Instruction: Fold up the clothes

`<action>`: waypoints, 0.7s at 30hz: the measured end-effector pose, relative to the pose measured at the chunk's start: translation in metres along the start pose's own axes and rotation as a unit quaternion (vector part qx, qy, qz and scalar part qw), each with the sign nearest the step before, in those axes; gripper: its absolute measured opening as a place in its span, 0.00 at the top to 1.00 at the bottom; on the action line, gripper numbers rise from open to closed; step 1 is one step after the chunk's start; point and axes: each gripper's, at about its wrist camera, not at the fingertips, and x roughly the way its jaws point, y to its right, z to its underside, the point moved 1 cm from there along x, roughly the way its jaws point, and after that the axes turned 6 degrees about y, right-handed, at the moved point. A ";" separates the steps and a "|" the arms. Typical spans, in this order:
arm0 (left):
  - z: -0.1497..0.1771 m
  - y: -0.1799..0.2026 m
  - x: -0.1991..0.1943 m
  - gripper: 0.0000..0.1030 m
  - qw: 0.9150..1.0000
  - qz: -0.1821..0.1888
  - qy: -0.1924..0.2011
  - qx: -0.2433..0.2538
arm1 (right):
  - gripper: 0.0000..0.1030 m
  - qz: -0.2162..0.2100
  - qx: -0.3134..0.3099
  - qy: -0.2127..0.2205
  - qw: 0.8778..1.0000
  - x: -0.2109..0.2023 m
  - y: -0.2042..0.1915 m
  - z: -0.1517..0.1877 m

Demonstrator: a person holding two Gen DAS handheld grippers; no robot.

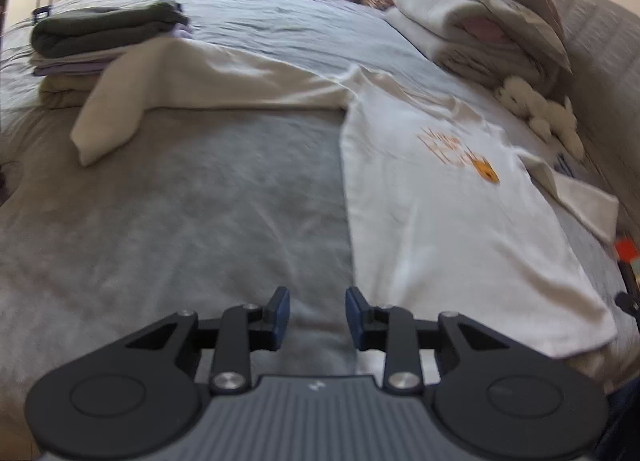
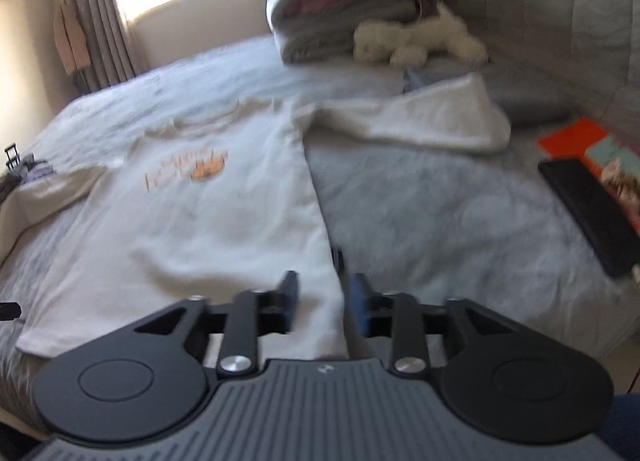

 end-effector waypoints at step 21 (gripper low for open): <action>-0.052 -0.025 0.027 0.59 0.995 -0.082 0.050 -0.013 | 0.62 -0.101 -0.099 -0.052 0.989 0.082 -0.125 -0.042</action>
